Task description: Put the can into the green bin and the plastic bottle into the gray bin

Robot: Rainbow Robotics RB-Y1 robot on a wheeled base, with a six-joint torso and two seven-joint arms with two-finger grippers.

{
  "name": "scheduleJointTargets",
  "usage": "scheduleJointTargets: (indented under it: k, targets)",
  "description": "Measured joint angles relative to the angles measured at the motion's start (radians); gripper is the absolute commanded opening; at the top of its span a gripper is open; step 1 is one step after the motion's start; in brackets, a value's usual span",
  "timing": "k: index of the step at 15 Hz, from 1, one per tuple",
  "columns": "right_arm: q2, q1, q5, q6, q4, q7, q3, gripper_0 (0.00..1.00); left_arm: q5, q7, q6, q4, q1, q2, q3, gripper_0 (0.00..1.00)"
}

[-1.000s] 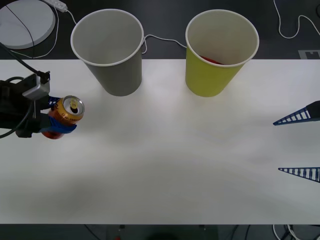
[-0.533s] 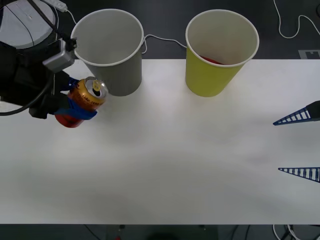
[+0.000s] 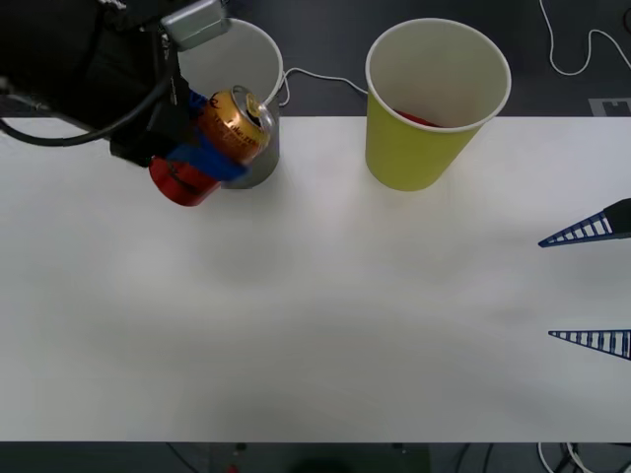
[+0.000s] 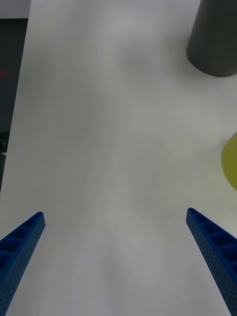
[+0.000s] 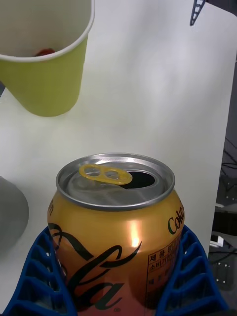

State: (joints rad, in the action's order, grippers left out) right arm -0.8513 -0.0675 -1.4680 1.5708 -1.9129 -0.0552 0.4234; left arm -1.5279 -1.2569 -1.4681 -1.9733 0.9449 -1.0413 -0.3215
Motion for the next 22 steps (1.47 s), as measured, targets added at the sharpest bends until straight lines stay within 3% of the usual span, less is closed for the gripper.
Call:
scheduleJointTargets:
  k: [4, 7, 10, 16, 22]
  targets:
    - [0.000, 0.000, 0.000, 0.000, 0.000, 0.000, 0.000, 1.00, 0.018, -0.045, 0.001, 0.112, 0.235, 0.032, -0.156, 0.01]
    - [0.000, 0.000, 0.000, 0.000, 0.000, 0.000, 0.000, 1.00, 0.021, -0.056, 0.013, 0.237, 0.361, 0.099, -0.226, 0.01]
    - [0.000, 0.000, 0.000, 0.000, 0.000, 0.000, 0.000, 1.00, 0.019, -0.095, 0.058, 0.367, 0.528, 0.158, -0.364, 0.01]
    - [0.000, 0.000, 0.000, 0.000, 0.000, 0.000, 0.000, 1.00, 0.034, -0.093, 0.143, 0.794, 0.819, 0.385, -0.595, 0.00]
    - [0.000, 0.000, 0.000, 0.000, 0.000, 0.000, 0.000, 1.00, 0.042, -0.089, 0.304, 1.110, 0.957, 0.600, -0.742, 0.00]
